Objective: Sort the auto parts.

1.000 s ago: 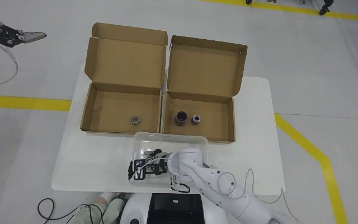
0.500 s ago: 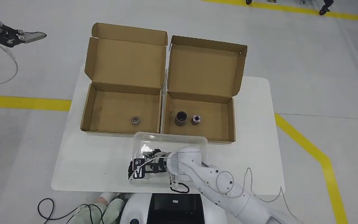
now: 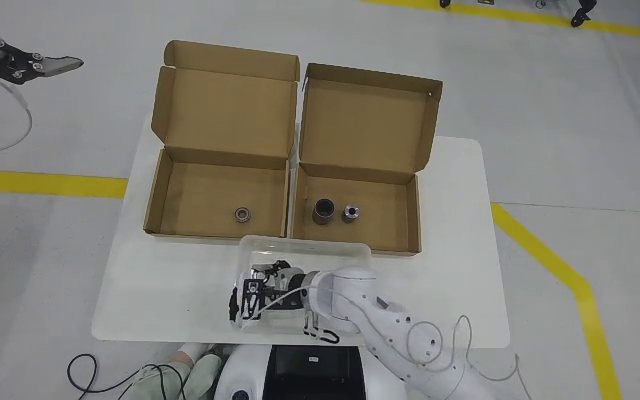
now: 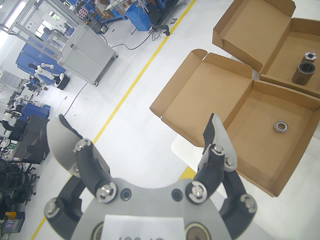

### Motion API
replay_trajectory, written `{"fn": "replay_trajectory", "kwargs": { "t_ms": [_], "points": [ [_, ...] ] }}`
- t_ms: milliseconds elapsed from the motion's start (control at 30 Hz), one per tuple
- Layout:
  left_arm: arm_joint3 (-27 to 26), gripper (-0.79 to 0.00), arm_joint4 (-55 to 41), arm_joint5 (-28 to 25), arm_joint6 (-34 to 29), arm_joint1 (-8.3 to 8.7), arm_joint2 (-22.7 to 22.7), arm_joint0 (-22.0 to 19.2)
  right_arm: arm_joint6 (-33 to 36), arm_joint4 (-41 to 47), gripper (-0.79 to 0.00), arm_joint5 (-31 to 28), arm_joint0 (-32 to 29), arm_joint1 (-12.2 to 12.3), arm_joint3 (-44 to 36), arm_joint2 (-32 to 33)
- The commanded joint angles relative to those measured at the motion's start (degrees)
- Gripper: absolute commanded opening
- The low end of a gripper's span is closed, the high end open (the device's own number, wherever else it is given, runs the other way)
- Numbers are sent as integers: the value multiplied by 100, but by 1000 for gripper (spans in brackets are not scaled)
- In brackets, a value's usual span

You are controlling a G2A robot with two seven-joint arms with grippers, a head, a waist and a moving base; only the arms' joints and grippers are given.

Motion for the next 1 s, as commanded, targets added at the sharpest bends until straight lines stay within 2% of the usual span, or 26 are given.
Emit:
{"fn": "replay_trajectory", "kwargs": {
  "t_ms": [0,467,733,967],
  "points": [
    [0,0,0,0,0,0,0,0,-99,-22,-785,-11,-73,40,-88,83],
    [0,0,0,0,0,0,0,0,-1521,199,-785,-286,-495,371,-1457,1109],
    [0,0,0,0,0,0,0,0,-1189,272,-785,-257,-435,468,-2388,1632],
    [0,0,0,0,0,0,0,0,-990,778,-785,-252,-14,448,-2632,1761]
  ]
}}
